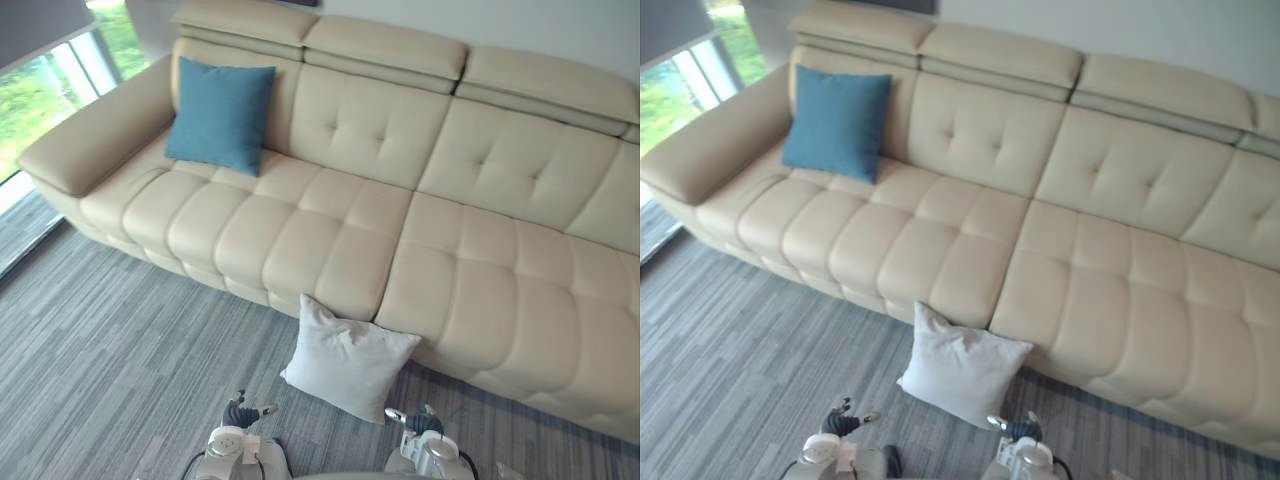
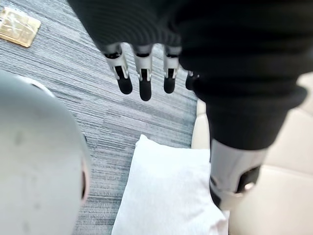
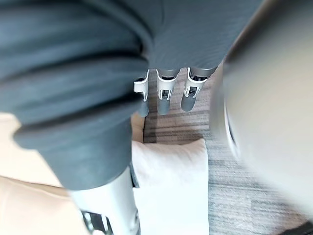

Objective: Pick up cushions and gather them together orderly.

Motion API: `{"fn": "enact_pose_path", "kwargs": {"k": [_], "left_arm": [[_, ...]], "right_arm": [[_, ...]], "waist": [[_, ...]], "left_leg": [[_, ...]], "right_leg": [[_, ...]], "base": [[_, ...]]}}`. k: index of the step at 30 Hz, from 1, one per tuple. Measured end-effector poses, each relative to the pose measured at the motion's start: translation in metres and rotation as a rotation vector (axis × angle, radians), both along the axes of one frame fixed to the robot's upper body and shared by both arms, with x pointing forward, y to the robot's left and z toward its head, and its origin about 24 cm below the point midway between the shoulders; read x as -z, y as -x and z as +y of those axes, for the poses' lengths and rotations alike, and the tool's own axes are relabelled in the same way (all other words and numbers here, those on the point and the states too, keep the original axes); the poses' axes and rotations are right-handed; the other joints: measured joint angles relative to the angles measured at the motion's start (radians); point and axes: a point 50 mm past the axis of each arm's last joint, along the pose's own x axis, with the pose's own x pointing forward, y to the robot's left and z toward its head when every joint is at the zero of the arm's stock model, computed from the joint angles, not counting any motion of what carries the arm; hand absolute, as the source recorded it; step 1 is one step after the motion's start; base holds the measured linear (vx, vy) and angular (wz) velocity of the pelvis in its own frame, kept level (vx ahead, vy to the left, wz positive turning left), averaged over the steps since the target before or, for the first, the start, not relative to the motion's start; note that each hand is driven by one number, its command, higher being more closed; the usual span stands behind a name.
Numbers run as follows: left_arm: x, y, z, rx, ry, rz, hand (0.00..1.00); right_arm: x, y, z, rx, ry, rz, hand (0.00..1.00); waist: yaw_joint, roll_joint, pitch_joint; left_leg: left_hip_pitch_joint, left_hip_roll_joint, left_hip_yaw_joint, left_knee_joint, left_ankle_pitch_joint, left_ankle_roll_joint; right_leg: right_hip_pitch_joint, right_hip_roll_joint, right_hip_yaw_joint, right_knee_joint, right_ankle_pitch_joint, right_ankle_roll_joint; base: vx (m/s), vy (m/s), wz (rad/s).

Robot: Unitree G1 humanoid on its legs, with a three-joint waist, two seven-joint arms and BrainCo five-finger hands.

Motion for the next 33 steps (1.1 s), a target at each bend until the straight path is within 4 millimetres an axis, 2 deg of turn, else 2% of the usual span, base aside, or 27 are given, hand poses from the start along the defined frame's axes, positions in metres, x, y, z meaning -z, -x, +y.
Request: {"fn": "enact_pose_path", "kwargs": {"k": [1, 2, 6, 8, 9, 10, 12, 13, 14, 15, 17, 18, 19, 20, 23, 26, 30, 32, 33], "left_arm": [[0.000, -0.001, -0.002, -0.011, 0.008, -0.003, 0.00], [0.000, -0.003, -0.007, -0.029, 0.030, -0.006, 0.00], [0.000, -0.007, -0.017, -0.047, 0.064, -0.012, 0.00], [0.000, -0.009, -0.023, -0.067, 0.088, -0.020, 0.00], [-0.002, -0.013, -0.027, -0.069, 0.099, -0.040, 0.00], [-0.003, -0.014, -0.027, -0.073, 0.102, -0.047, 0.00], [-0.008, -0.020, -0.027, -0.105, 0.111, -0.086, 0.00], [-0.008, -0.020, -0.027, -0.106, 0.111, -0.087, 0.00], [-0.007, -0.019, -0.027, -0.104, 0.114, -0.082, 0.00], [-0.007, -0.018, -0.029, -0.109, 0.119, -0.081, 0.00], [-0.007, -0.019, -0.029, -0.119, 0.127, -0.087, 0.00], [-0.007, -0.019, -0.032, -0.122, 0.134, -0.087, 0.00], [-0.008, -0.020, -0.029, -0.122, 0.126, -0.087, 0.00], [-0.009, -0.021, -0.028, -0.121, 0.124, -0.094, 0.00], [-0.007, -0.019, -0.026, -0.127, 0.122, -0.084, 0.00], [-0.007, -0.018, -0.024, -0.128, 0.118, -0.080, 0.00], [-0.006, -0.017, -0.023, -0.130, 0.116, -0.073, 0.00], [-0.007, -0.018, -0.022, -0.139, 0.115, -0.080, 0.00], [-0.009, -0.023, -0.023, -0.143, 0.117, -0.093, 0.00]], "right_arm": [[0.001, 0.000, 0.000, 0.002, -0.002, 0.006, 0.00], [0.000, -0.004, -0.001, 0.006, -0.001, -0.002, 0.00], [-0.001, -0.002, -0.009, 0.040, 0.009, -0.005, 0.00], [0.000, 0.001, -0.012, 0.052, 0.012, 0.002, 0.00], [0.001, 0.004, -0.016, 0.073, 0.015, 0.004, 0.00], [0.001, 0.004, -0.016, 0.074, 0.015, 0.005, 0.00], [0.000, 0.004, -0.015, 0.085, 0.009, -0.002, 0.00], [0.000, 0.004, -0.014, 0.085, 0.008, -0.006, 0.00], [-0.002, 0.001, -0.015, 0.084, 0.012, -0.022, 0.00], [-0.004, -0.002, -0.015, 0.085, 0.014, -0.031, 0.00], [-0.004, -0.003, -0.015, 0.087, 0.016, -0.032, 0.00], [-0.004, -0.003, -0.016, 0.083, 0.020, -0.032, 0.00], [-0.004, -0.003, -0.012, 0.082, 0.013, -0.029, 0.00], [-0.003, -0.002, -0.010, 0.081, 0.007, -0.026, 0.00], [-0.002, 0.000, -0.008, 0.080, 0.001, -0.019, 0.00], [-0.002, 0.000, -0.006, 0.079, -0.003, -0.022, 0.00], [-0.003, -0.002, -0.007, 0.086, -0.001, -0.027, 0.00], [-0.004, -0.005, -0.011, 0.099, 0.014, -0.031, 0.00], [-0.007, -0.012, -0.016, 0.097, 0.029, -0.050, 0.00]], "waist": [[0.000, -0.010, -0.006], [-0.007, 0.004, 0.003], [-0.015, 0.021, 0.010], [-0.015, 0.020, 0.011], [-0.014, 0.017, 0.016], [-0.014, 0.017, 0.017], [0.004, 0.040, 0.027], [0.011, 0.038, 0.029], [0.012, 0.048, 0.029], [0.012, 0.055, 0.031], [0.017, 0.057, 0.031], [0.024, 0.056, 0.026], [0.019, 0.038, 0.028], [0.022, 0.031, 0.026], [0.021, 0.027, 0.022], [0.022, 0.029, 0.021], [0.024, 0.035, 0.024], [0.024, 0.038, 0.028], [0.024, 0.046, 0.038]], "left_leg": [[0.000, -0.014, 0.004, -0.013, 0.013, -0.012], [-0.005, -0.011, -0.008, -0.023, 0.025, -0.014], [0.015, 0.001, -0.069, -0.047, 0.029, -0.019], [0.009, 0.016, -0.069, -0.011, 0.028, -0.020], [-0.044, 0.040, -0.075, 0.127, 0.016, -0.010], [-0.065, 0.048, -0.080, 0.178, 0.013, -0.005], [-0.172, 0.106, -0.139, 0.478, 0.018, 0.004], [-0.183, 0.110, -0.151, 0.500, 0.006, 0.005], [-0.182, 0.109, -0.180, 0.504, -0.026, 0.000], [-0.179, 0.088, -0.214, 0.442, -0.059, -0.009], [-0.179, 0.050, -0.282, 0.301, -0.061, -0.014], [-0.147, 0.023, -0.325, 0.215, -0.083, -0.046], [-0.145, 0.005, -0.322, 0.197, -0.077, -0.042], [-0.147, 0.000, -0.308, 0.197, -0.078, -0.042], [-0.124, -0.027, -0.269, 0.194, -0.082, -0.036], [-0.121, -0.027, -0.247, 0.182, -0.083, -0.034], [-0.112, -0.014, -0.225, 0.173, -0.083, -0.034], [-0.133, -0.009, -0.218, 0.170, -0.083, -0.034], [-0.171, -0.006, -0.220, 0.195, -0.083, -0.033]], "right_leg": [[0.027, 0.009, -0.006, -0.070, -0.015, 0.002], [0.032, 0.023, -0.005, -0.090, -0.012, 0.000], [0.069, 0.048, -0.020, -0.120, -0.016, -0.003], [0.098, 0.052, -0.039, -0.138, -0.016, -0.003], [0.129, 0.053, -0.050, -0.154, -0.017, -0.002], [0.136, 0.055, -0.051, -0.156, -0.017, -0.002], [0.183, 0.077, -0.025, -0.163, -0.040, -0.008], [0.184, 0.077, -0.019, -0.163, -0.044, -0.005], [0.183, 0.079, -0.002, -0.156, -0.046, -0.008], [0.169, 0.077, 0.028, -0.146, -0.047, -0.006], [0.140, 0.074, 0.060, -0.125, -0.049, 0.010], [0.109, 0.072, 0.088, -0.105, -0.056, 0.031], [0.097, 0.063, 0.105, -0.105, -0.055, 0.036], [0.095, 0.061, 0.122, -0.120, -0.041, 0.042], [0.104, 0.033, 0.159, -0.133, -0.037, 0.048], [0.095, 0.034, 0.177, -0.147, -0.025, 0.068], [0.082, 0.049, 0.197, -0.142, -0.025, 0.068], [0.038, 0.054, 0.206, -0.114, -0.029, 0.065], [-0.005, 0.056, 0.208, -0.085, -0.033, 0.062]], "base": [[0.13, -0.062, -0.26], [0.13, -0.068, -0.17], [0.13, -0.075, 0.04], [0.12, -0.046, 0.30], [0.07, -0.027, 0.30], [0.07, -0.040, 0.16], [0.05, 0.023, -0.36], [0.04, 0.130, -0.51], [0.03, 0.156, -0.52], [0.03, 0.205, -0.65], [0.02, 0.202, -0.53], [0.03, 0.154, -0.28], [0.04, 0.165, -0.32], [0.05, 0.151, -0.22], [0.05, 0.164, -0.20], [0.01, 0.047, -0.19], [0.00, -0.021, -0.23], [-0.03, -0.047, -0.16], [-0.05, -0.043, -0.12]]}}
